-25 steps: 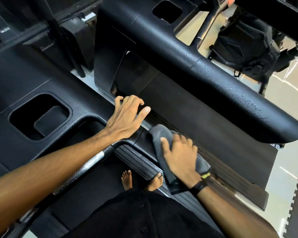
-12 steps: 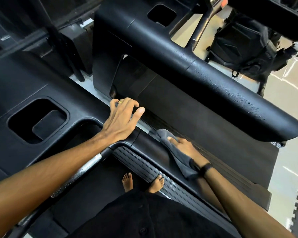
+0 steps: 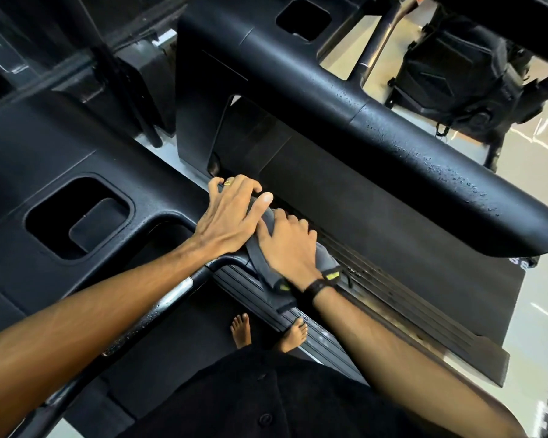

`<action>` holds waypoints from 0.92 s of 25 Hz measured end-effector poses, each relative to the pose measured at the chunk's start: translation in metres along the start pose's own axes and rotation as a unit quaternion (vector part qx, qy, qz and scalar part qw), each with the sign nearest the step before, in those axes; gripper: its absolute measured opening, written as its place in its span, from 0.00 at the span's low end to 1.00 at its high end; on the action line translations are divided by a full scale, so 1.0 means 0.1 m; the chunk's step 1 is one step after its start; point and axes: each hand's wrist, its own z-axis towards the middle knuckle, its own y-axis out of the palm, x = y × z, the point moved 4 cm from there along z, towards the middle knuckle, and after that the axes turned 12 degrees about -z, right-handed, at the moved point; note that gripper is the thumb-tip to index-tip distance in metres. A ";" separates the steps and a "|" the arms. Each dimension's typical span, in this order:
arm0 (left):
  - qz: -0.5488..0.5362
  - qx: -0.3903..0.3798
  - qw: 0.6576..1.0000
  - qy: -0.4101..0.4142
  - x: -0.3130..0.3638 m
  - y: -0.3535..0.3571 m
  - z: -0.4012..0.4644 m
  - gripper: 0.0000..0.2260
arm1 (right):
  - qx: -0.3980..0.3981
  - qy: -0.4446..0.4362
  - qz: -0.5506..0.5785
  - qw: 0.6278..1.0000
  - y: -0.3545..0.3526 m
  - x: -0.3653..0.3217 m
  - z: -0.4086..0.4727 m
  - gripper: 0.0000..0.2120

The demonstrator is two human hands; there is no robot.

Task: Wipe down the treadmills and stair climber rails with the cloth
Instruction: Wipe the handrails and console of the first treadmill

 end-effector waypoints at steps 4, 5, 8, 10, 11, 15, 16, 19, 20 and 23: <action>-0.001 0.003 1.000 0.002 -0.02 0.01 -0.01 0.26 | -0.153 0.059 0.143 0.976 0.10 0.33 0.30 0.27; -0.004 0.004 1.000 0.004 -0.03 0.02 -0.01 0.26 | -0.176 0.068 0.159 0.969 0.12 0.45 0.29 0.28; -0.014 0.010 1.000 0.003 -0.04 0.02 -0.02 0.26 | -0.187 0.081 0.129 0.971 0.14 0.80 0.06 0.27; -0.016 0.008 1.000 -0.004 -0.06 0.01 -0.01 0.27 | -0.138 0.078 0.071 0.985 0.13 0.99 -0.19 0.25; -0.016 0.008 1.000 -0.006 -0.06 0.01 -0.01 0.27 | -0.096 0.077 0.043 0.991 0.09 1.02 -0.32 0.25; -0.014 -0.001 1.000 -0.001 -0.01 0.01 0.01 0.26 | 0.044 0.038 -0.091 0.994 -0.07 0.58 -0.58 0.28; -0.017 -0.001 1.000 0.001 -0.01 0.01 0.00 0.26 | 0.068 0.018 -0.109 0.992 -0.09 0.37 -0.58 0.28; -0.047 0.015 0.999 -0.005 -0.03 -0.02 0.00 0.26 | 0.102 0.011 -0.120 0.987 -0.07 -0.10 -0.43 0.27; -0.053 0.019 0.998 -0.009 -0.03 -0.03 0.00 0.26 | 0.077 0.016 -0.105 0.991 -0.04 -0.14 -0.30 0.27; -0.045 0.016 0.999 -0.001 -0.01 -0.02 -0.01 0.26 | -0.069 0.030 0.046 0.996 0.11 0.05 0.26 0.26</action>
